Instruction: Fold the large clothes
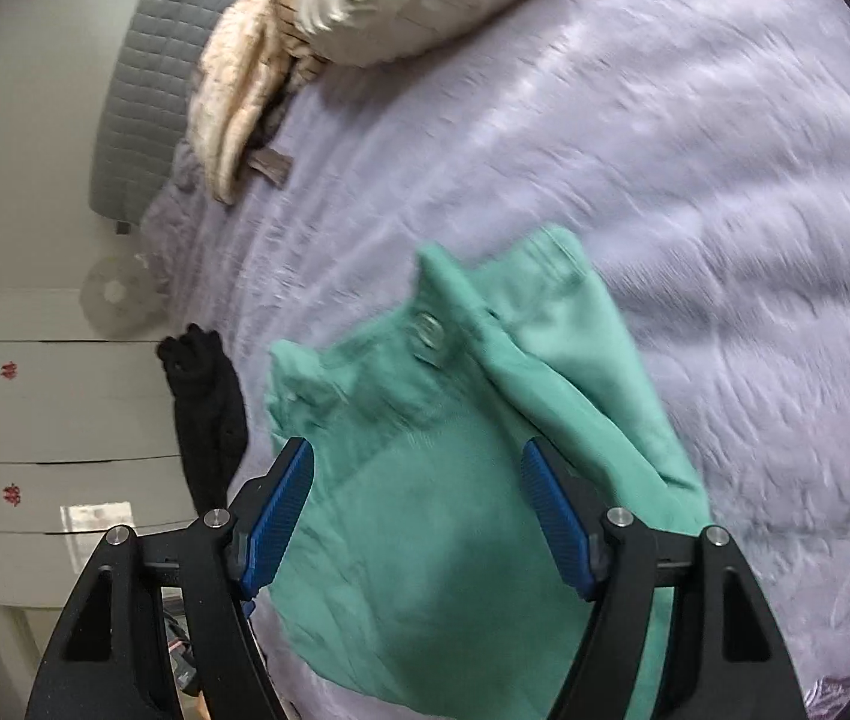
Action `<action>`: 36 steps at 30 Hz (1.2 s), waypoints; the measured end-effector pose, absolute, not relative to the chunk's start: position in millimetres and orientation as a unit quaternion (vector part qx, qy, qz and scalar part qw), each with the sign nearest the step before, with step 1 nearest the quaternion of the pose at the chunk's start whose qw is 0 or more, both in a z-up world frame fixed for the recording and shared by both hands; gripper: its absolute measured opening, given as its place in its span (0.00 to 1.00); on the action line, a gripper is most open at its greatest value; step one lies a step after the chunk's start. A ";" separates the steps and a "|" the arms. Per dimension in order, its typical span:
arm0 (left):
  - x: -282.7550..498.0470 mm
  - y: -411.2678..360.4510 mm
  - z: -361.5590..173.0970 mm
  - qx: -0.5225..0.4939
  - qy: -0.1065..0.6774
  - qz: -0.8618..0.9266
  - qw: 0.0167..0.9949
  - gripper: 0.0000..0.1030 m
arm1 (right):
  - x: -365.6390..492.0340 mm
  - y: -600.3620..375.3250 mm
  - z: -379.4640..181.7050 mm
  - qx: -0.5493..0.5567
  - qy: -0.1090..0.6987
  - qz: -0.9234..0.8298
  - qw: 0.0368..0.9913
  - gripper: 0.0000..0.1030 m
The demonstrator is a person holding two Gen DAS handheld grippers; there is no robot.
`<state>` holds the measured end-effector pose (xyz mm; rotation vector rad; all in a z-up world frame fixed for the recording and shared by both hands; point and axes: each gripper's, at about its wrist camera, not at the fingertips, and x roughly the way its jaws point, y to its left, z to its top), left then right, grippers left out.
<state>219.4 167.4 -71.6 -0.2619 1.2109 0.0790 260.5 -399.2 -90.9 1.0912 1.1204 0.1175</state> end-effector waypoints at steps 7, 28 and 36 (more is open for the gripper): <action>184.8 182.0 -94.6 -0.122 0.607 0.032 0.785 0.76 | 207.0 -398.0 -96.2 0.471 0.523 0.037 0.710 0.74; 133.0 185.3 -103.9 -0.139 0.615 -0.041 0.775 0.10 | 104.0 -410.8 -143.7 0.507 0.560 -0.046 0.653 0.05; 112.1 192.1 -122.9 -0.129 0.626 -0.036 0.768 0.11 | 96.1 -410.5 -171.9 0.484 0.591 -0.064 0.641 0.05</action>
